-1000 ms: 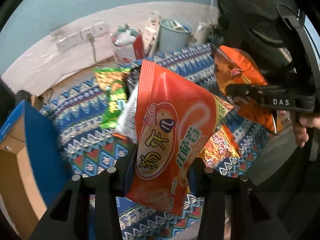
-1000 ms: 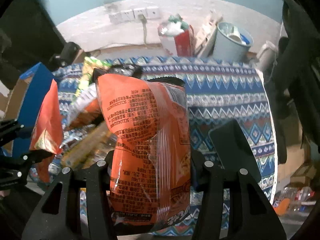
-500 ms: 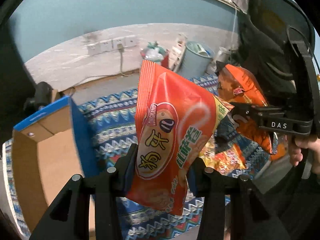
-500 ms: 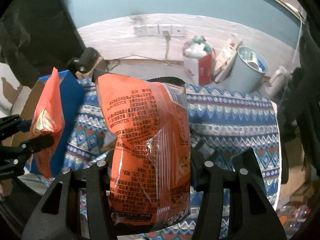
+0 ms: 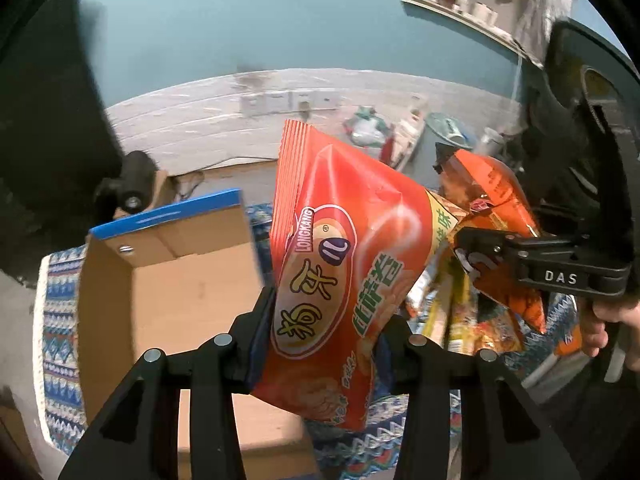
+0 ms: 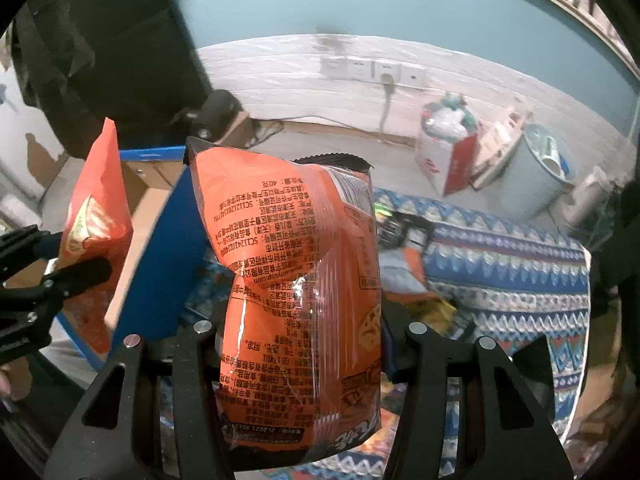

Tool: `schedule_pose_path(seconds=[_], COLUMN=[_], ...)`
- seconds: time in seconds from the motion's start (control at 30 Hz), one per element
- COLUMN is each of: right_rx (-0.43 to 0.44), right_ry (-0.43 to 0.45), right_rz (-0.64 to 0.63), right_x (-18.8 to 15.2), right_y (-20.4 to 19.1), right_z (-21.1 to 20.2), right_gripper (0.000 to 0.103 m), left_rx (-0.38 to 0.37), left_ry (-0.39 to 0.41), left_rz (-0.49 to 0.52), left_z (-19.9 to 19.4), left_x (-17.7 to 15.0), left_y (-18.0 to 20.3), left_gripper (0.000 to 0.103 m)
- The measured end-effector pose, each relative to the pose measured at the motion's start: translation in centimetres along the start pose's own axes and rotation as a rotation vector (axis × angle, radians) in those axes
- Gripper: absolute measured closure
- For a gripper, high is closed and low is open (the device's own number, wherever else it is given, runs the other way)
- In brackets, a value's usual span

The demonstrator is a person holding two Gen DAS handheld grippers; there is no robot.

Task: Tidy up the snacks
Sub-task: 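Release the orange bag from the left gripper into the box while the right gripper carries its bag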

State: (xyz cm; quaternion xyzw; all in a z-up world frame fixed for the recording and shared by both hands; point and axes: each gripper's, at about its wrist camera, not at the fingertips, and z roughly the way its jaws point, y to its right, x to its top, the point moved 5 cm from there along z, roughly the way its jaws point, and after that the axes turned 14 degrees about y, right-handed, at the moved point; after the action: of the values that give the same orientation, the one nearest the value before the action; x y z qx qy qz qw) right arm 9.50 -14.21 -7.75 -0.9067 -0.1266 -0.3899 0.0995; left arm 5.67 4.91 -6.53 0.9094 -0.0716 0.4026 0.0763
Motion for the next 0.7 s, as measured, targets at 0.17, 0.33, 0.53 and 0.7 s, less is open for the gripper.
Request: schedule_pose_path(seconds=[0.17,0.33,0.53,0.7], right_rx=[0.042,0.079,0.122,0.155], right_ry=[-0.006,-0.013,-0.037,-0.055], right_rz=[-0.029,-0.069,-0.081,-0.091], right_x=[1.2,1.8,2.3,2.6], right_y=[-3.7,-7.4,-10.8,-13.6], right_z=[1.3,2.6,4.3,5.6], right_gripper=[0.052,0.052,0.052,0.052], left_rx=[0.039,0.096,0.169,0.226], left_ry=[-0.005,0.000,-0.030,-0.080], left_rz=[-0.064,-0.110,-0.176,-0.237], left_z=[-0.5,-1.3,-1.4,-1.3], left_x=[-0.5,-1.4,-3.0,-4.7], left_y=[-3.2,-6.5,-10.4,-13.4], left_gripper=[0.058,0.058,0.058,0.058])
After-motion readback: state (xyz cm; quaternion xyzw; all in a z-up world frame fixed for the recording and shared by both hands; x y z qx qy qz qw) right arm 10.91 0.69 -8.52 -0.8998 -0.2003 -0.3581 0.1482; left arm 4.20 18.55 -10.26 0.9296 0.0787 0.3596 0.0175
